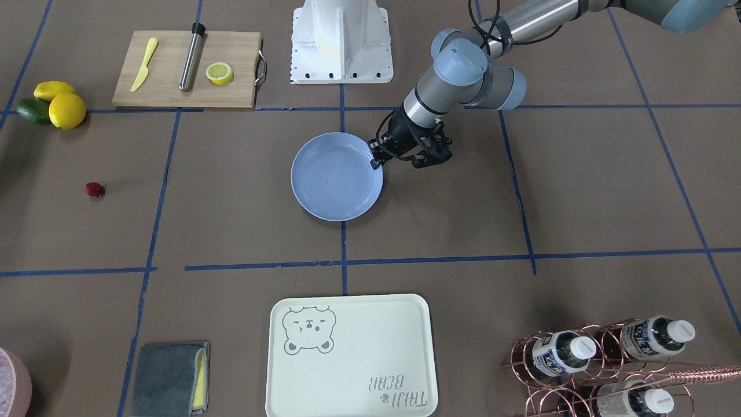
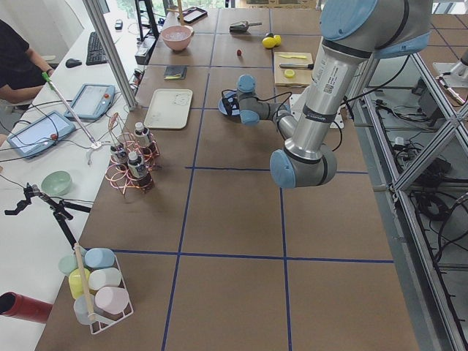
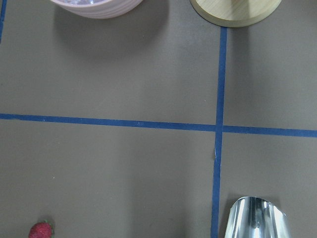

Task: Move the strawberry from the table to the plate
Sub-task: 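Slide the light blue plate with the left gripper toward the table center, then release the plate and withdraw the left arm while the right gripper reaches the strawberry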

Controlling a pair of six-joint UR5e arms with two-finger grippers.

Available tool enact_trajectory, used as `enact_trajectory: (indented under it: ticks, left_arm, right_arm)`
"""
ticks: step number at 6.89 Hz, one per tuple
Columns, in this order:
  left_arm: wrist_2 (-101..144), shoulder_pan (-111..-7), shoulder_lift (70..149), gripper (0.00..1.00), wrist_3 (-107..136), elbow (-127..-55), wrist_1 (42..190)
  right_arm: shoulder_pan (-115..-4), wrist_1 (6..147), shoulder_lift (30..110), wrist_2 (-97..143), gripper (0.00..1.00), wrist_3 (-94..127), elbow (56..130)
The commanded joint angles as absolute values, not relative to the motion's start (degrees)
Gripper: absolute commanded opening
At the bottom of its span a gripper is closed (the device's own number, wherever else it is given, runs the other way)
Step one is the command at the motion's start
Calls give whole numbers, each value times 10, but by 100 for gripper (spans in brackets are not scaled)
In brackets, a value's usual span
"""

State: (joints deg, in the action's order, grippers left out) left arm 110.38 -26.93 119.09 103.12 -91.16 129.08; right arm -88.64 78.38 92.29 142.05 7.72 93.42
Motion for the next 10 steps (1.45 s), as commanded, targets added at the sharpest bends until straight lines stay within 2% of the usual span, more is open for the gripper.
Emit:
enact_trajectory:
  ticks: [1, 2, 3, 5, 7, 10]
  left_arm:
    - [1102, -272, 1188, 0, 1014, -911, 1288]
    - [1102, -274, 1183, 0, 1006, -911, 1288]
    - [1100, -275, 1181, 99, 1003, -911, 1288]
    - [1104, -293, 1179, 100, 994, -917, 1287]
    - [1149, -335, 1178, 100, 959, -929, 1249]
    - [1167, -407, 1158, 100, 835, -1060, 1057]
  right_arm:
    - [-884, 784, 924, 1421, 100, 77, 934]
    - [-884, 783, 923, 1421, 100, 77, 934]
    - [-883, 783, 923, 1421, 100, 77, 934]
    - [-881, 782, 924, 1420, 100, 77, 935]
    - [-841, 773, 924, 1413, 100, 140, 969]
    - [-726, 636, 932, 1356, 100, 339, 990]
